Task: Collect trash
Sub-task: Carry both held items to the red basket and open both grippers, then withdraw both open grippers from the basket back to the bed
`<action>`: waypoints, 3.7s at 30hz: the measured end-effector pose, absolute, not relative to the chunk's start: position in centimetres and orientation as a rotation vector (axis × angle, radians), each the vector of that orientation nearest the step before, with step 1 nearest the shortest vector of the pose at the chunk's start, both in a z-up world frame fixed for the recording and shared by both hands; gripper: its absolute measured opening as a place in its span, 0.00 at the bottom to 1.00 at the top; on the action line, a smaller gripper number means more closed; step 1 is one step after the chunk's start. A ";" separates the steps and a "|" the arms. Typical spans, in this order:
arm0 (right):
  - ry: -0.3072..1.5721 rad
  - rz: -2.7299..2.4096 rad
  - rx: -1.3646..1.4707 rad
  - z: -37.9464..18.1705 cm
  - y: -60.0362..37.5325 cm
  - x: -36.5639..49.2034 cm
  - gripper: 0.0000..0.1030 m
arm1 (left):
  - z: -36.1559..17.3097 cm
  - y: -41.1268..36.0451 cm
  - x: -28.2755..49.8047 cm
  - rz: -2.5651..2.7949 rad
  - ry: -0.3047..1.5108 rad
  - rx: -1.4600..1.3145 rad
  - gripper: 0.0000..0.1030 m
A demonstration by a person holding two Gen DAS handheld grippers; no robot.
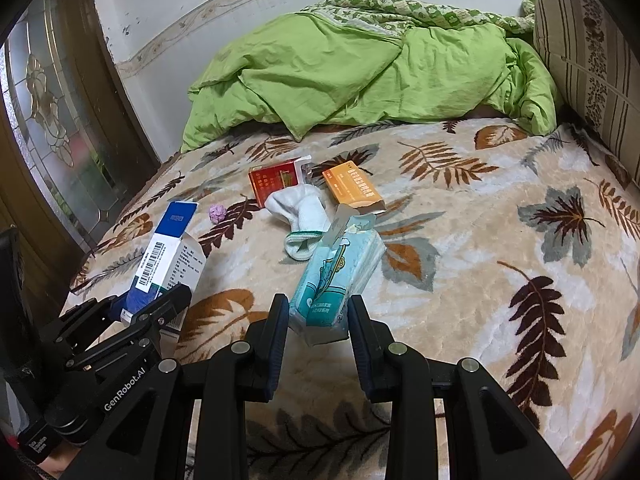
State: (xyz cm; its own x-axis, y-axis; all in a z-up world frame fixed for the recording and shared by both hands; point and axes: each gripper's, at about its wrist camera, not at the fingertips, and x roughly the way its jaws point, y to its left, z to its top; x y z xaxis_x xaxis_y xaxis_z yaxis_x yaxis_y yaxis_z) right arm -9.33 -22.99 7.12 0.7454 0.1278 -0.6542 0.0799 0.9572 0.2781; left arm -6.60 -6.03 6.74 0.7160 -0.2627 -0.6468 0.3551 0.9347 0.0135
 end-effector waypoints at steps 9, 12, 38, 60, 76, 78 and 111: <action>0.714 0.011 0.361 7.4 -23.7 -10.7 0.31 | 6.8 -6.5 -7.4 -0.345 0.683 0.177 0.32; 0.710 0.009 0.393 7.5 -23.9 -11.7 0.31 | 7.1 -6.4 -8.2 -0.354 0.687 0.168 0.32; 0.404 0.027 0.397 20.9 -23.3 -26.3 0.31 | 20.9 -6.3 -23.5 -0.535 0.481 0.143 0.32; 0.335 -0.022 0.485 22.8 -29.3 -35.3 0.31 | 23.1 -9.9 -26.5 -0.717 0.507 0.122 0.32; 0.538 -0.439 0.695 12.2 -42.4 -46.4 0.31 | 13.4 -28.0 -30.9 -1.211 0.815 0.315 0.32; 0.546 -0.462 0.710 11.6 -43.0 -47.2 0.31 | 12.7 -29.5 -31.8 -1.241 0.825 0.346 0.32; 0.585 -0.300 0.600 15.4 -40.1 -36.0 0.47 | 14.6 -16.4 -18.9 -0.917 0.805 0.079 0.65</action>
State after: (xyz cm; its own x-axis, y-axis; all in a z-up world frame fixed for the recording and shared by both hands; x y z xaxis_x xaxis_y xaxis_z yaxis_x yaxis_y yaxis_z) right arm -36.01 -40.06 15.42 0.7978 -0.0974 -0.5950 0.4259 0.7896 0.4418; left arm -18.87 -16.44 14.58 0.3443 -0.6767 -0.6508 0.7328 0.6270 -0.2642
